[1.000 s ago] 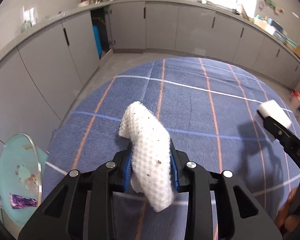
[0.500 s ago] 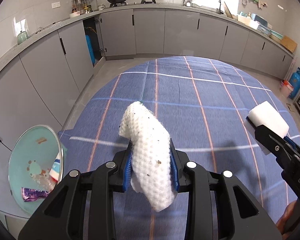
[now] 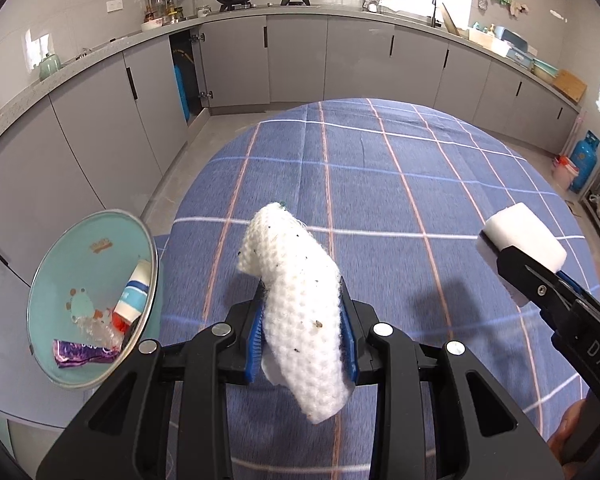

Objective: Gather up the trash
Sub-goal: 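Carry the cloth and sponge over the teal bucket with both tools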

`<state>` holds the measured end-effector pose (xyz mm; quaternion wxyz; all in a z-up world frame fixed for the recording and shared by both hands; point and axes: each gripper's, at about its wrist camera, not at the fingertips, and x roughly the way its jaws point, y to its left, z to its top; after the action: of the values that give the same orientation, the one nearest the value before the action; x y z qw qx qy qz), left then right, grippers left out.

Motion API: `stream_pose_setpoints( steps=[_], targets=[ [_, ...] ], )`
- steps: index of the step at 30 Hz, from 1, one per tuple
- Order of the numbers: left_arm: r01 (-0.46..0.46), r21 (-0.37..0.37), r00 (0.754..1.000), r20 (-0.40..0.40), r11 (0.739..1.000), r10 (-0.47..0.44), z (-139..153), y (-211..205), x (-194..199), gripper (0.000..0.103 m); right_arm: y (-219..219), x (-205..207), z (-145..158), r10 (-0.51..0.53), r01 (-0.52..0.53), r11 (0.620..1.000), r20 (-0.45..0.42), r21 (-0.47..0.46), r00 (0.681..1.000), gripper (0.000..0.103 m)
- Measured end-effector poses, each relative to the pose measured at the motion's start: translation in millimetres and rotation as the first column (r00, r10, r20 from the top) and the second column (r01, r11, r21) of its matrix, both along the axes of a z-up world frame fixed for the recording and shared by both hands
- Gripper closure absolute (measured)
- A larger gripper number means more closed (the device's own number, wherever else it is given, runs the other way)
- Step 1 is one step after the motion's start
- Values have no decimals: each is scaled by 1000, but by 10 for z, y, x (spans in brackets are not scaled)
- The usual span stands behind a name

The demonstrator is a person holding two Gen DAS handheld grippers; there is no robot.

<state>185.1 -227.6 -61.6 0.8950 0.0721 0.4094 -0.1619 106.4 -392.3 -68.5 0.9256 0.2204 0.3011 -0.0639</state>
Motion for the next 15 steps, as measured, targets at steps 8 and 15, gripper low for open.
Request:
stream_pose_setpoints(
  steps=[8,15],
  targets=[
    [11,-5,1000,1,1000,-11,-23,115,-174,72,128,-154,-60,-5,5,1000,-6,3,1000,51],
    [0,-11,1000,-2,1000,0,-42,244,-261,72,255,-257,-83,5,-5,1000,-10,0,1000,51]
  ],
)
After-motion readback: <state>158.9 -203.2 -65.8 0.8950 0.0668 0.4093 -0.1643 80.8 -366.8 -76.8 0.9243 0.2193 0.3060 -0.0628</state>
